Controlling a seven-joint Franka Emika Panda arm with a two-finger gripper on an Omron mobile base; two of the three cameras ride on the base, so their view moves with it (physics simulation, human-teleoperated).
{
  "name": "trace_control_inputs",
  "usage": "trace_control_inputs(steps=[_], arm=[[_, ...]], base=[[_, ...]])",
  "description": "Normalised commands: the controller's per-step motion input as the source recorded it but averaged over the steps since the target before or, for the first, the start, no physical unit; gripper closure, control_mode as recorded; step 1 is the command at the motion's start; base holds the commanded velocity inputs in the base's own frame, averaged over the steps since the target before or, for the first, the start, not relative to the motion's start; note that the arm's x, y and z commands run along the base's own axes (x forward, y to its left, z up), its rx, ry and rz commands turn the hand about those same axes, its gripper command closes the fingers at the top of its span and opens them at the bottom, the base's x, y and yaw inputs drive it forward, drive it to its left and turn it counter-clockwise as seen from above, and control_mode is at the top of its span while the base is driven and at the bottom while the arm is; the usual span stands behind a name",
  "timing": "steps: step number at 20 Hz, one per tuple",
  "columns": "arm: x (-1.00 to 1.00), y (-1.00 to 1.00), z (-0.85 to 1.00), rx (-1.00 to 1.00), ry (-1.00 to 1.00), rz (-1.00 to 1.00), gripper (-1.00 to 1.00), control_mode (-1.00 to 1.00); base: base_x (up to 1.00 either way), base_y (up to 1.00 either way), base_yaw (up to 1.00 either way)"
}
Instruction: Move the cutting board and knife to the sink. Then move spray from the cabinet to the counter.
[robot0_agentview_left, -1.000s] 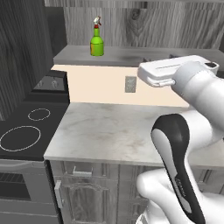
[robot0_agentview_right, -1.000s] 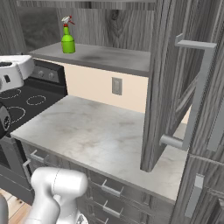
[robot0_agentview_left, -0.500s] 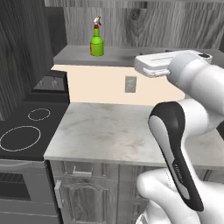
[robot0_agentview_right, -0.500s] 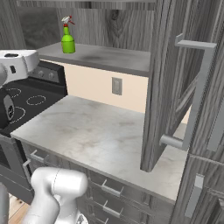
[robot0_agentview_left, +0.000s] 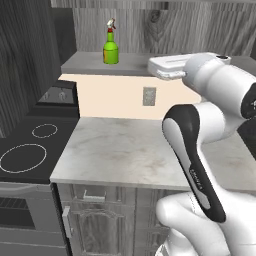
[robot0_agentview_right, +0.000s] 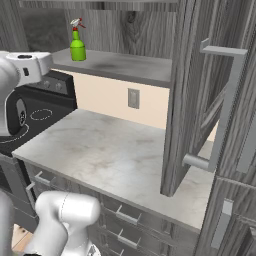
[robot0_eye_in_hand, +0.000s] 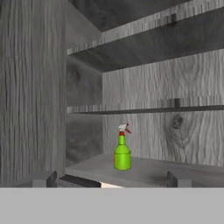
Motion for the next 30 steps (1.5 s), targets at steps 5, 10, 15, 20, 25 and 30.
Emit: trace_control_inputs(steps=[5, 10, 15, 20, 25, 30], arm=[[0.14, 0.0, 0.0, 0.0, 0.15, 0.0, -1.0, -1.0], [0.13, 0.0, 0.01, 0.0, 0.15, 0.0, -1.0, -1.0], [0.05, 0.0, 0.0, -0.01, 0.01, 0.0, -1.0, -1.0], [0.16, 0.0, 0.0, -0.02, 0.0, 0.0, -1.0, -1.0], [0.32, 0.0, -0.02, -0.03, 0.0, 0.0, -1.0, -1.0], [0.33, 0.0, 0.0, 0.0, 0.0, 0.0, -1.0, -1.0]], base=[[0.0, 0.0, 0.0], [0.0, 0.0, 0.0], [0.0, 0.0, 0.0], [0.0, 0.0, 0.0], [0.0, 0.0, 0.0], [0.0, 0.0, 0.0]])
